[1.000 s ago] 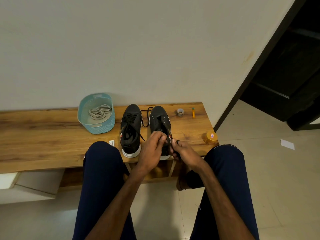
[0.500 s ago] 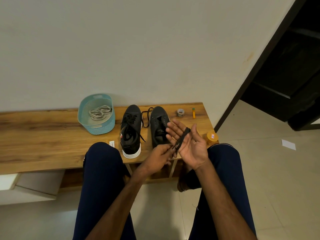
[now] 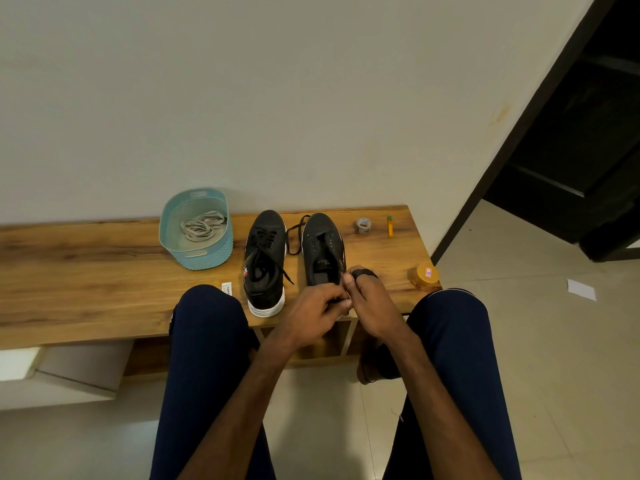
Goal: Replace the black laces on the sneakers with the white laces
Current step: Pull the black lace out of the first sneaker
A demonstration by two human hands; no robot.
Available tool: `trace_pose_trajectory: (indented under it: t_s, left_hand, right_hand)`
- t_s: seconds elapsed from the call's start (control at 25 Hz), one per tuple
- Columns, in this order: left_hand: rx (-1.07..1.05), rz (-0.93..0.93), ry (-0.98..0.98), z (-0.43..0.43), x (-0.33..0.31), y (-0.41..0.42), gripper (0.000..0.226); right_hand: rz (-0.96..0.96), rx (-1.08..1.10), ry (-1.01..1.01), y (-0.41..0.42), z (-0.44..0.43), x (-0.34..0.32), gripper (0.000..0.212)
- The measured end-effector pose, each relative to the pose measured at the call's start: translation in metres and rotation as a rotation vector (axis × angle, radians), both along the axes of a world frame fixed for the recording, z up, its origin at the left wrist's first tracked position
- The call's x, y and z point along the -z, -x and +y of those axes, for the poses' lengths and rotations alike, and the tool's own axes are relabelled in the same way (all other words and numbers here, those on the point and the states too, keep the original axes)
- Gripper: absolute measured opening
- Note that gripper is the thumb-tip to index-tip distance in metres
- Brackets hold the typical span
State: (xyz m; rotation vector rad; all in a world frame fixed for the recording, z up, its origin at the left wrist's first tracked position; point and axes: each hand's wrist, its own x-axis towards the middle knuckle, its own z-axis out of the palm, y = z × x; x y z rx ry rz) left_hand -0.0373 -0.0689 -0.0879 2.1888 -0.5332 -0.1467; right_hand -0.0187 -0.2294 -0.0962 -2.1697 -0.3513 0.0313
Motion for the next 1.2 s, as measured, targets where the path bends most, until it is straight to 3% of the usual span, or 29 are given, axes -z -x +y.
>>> trace_pose_trajectory:
  t_s: [0.12,0.2,0.28,0.4,0.52,0.64,0.72,0.8,0.88,1.08,1.2]
  left_hand:
    - [-0.077,-0.136,0.016,0.005,0.003,-0.009,0.021]
    - [-0.12,-0.16,0.079,0.002,0.005,-0.011,0.025]
    - [-0.139,-0.105,0.21,-0.004,0.005,-0.011,0.021]
    - [-0.109,0.092,0.387,-0.012,-0.002,-0.007,0.016]
    - [0.009,0.101,0.258,-0.019,0.0,0.001,0.014]
    - [0.136,-0.09,0.007,-0.021,0.008,0.004,0.017]
    - [0.107,-0.187,-0.06,-0.018,0.007,0.001,0.028]
    - [0.076,-0.293,-0.065,-0.015,0.003,0.001,0.028]
    - [0.083,-0.403,-0.102,-0.016,0.002,0.003,0.025]
    - [0.032,-0.566,-0.158,-0.013,0.0,-0.002,0.027]
    - [-0.075,-0.471,-0.102,-0.01,-0.002,-0.007,0.03]
  right_hand:
    - [0.261,-0.037,-0.002,0.008,-0.01,-0.012,0.062]
    - [0.567,-0.186,-0.242,0.016,-0.01,-0.023,0.077]
    - [0.724,-0.326,-0.595,0.021,-0.007,-0.032,0.086]
    - [0.748,-0.372,-1.154,0.02,-0.01,-0.039,0.099]
    - [0.635,-0.313,-1.498,0.011,-0.016,-0.043,0.099]
    - [0.471,-0.11,-1.357,0.0,-0.02,-0.038,0.095]
    - [0.373,-0.01,-1.093,-0.002,-0.02,-0.031,0.093]
    - [0.296,0.029,-0.749,0.0,-0.016,-0.024,0.088]
    - [0.274,0.033,-0.527,0.002,-0.013,-0.019,0.082]
    - [0.391,-0.041,-0.206,0.01,-0.015,-0.025,0.091]
    - [0.716,-0.251,-0.39,0.019,-0.016,-0.036,0.085]
